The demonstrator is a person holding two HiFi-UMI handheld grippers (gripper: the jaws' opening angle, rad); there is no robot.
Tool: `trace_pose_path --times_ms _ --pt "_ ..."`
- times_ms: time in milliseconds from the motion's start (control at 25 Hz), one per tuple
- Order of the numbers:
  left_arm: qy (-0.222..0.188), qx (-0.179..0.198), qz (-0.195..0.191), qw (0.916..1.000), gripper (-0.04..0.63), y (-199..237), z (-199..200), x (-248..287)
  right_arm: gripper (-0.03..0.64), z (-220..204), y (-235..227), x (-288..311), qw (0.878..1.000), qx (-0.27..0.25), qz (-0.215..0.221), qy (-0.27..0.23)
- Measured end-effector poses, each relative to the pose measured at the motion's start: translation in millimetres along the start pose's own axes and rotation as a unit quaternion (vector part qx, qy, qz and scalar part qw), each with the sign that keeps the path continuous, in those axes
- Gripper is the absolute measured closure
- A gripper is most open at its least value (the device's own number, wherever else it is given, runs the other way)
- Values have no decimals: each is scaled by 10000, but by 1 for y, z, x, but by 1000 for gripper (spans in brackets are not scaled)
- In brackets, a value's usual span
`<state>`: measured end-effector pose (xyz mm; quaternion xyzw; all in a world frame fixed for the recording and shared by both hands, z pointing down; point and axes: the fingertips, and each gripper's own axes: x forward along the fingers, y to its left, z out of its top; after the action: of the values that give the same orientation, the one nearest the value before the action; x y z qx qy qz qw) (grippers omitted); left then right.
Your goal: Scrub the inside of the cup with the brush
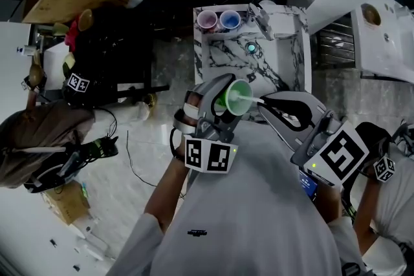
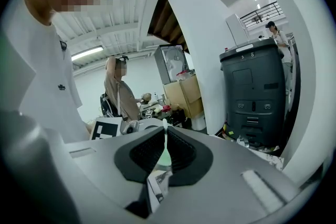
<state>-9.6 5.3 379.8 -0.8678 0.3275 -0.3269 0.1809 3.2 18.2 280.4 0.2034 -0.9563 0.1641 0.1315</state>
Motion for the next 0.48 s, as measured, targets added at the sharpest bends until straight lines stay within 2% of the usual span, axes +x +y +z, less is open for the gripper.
trace_pose_path --times_ms 160,320,480 --pt "-50 -33 85 9999 305 1 3 -3 592 -7 -16 4 9996 83 -253 55" --pt "-74 -69 169 9998 305 7 4 -5 592 -31 -19 4 9974 -62 -455 552" --pt "-44 21 195 9998 305 12 1 -4 592 -48 -9 1 9943 -250 -322 988"
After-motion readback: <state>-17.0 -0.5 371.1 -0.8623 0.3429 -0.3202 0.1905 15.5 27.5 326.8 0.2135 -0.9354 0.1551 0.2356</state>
